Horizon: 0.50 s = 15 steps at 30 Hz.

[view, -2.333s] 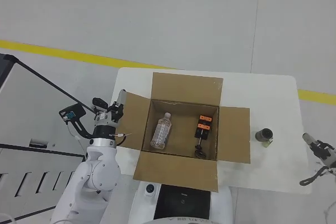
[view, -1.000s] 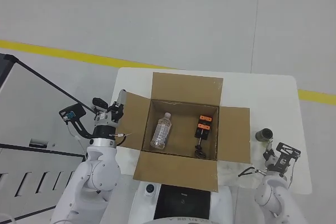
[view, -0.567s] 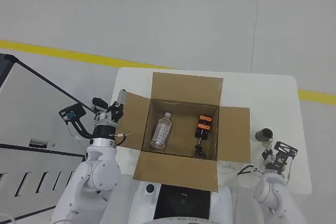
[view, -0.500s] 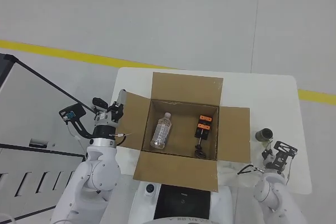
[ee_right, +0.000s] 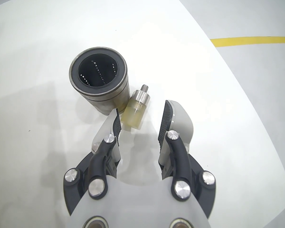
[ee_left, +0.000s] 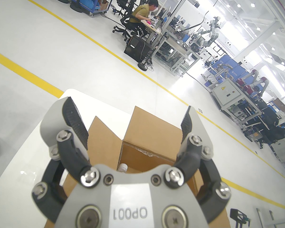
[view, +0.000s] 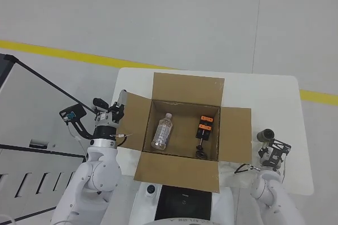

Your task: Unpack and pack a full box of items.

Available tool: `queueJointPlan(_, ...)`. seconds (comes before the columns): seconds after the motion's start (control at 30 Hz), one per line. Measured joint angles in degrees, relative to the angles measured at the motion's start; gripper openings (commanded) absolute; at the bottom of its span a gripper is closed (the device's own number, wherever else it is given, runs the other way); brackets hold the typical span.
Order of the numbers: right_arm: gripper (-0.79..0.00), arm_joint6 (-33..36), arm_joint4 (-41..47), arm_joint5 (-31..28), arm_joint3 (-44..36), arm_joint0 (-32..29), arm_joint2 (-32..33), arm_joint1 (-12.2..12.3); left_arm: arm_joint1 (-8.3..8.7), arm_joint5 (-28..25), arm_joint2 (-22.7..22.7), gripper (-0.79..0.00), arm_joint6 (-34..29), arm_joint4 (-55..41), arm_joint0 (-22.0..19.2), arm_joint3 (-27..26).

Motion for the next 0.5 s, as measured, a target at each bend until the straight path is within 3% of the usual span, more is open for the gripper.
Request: queueJointPlan(0.5, -0.496, 0.77, -2.16, 1.48, 4.28, 2.98, -0.8, -0.9, 0.0, 0.0, 0.0, 0.0, 0.0, 0.0, 0.0, 0.0)
